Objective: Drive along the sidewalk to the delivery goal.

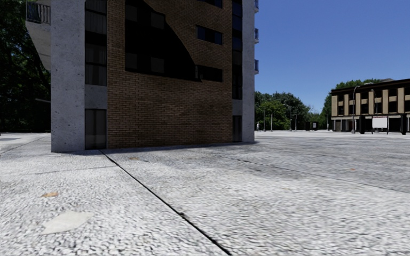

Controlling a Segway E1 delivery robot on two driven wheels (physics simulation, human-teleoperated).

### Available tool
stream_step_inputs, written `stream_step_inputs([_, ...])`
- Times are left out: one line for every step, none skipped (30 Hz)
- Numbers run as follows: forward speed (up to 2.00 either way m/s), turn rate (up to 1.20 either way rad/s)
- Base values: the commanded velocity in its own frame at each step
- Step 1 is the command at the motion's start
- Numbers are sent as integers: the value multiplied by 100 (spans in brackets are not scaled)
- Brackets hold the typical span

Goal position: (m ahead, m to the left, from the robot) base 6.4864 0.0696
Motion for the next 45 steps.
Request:
stream_step_inputs([200,0])
stream_step_inputs([200,0])
stream_step_inputs([200,0])
stream_step_inputs([200,0])
stream_step_inputs([200,0])
stream_step_inputs([200,0])
stream_step_inputs([200,0])
stream_step_inputs([200,0])
stream_step_inputs([200,0])
stream_step_inputs([200,0])
stream_step_inputs([200,0])
stream_step_inputs([200,0])
stream_step_inputs([200,0])
stream_step_inputs([200,0])
stream_step_inputs([200,0])
stream_step_inputs([200,0])
stream_step_inputs([200,0])
stream_step_inputs([200,0])
stream_step_inputs([200,0])
stream_step_inputs([200,0])
stream_step_inputs([200,0])
stream_step_inputs([200,0])
stream_step_inputs([200,0])
stream_step_inputs([200,0])
stream_step_inputs([200,0])
stream_step_inputs([200,0])
stream_step_inputs([200,0])
stream_step_inputs([200,0])
stream_step_inputs([200,0])
stream_step_inputs([200,0])
stream_step_inputs([200,5])
stream_step_inputs([200,5])
stream_step_inputs([200,25])
stream_step_inputs([200,40])
stream_step_inputs([200,45])
stream_step_inputs([200,45])
stream_step_inputs([200,45])
stream_step_inputs([200,41])
stream_step_inputs([200,41])
stream_step_inputs([200,34])
stream_step_inputs([200,0])
stream_step_inputs([200,0])
stream_step_inputs([200,0])
stream_step_inputs([196,0])
stream_step_inputs([194,0])
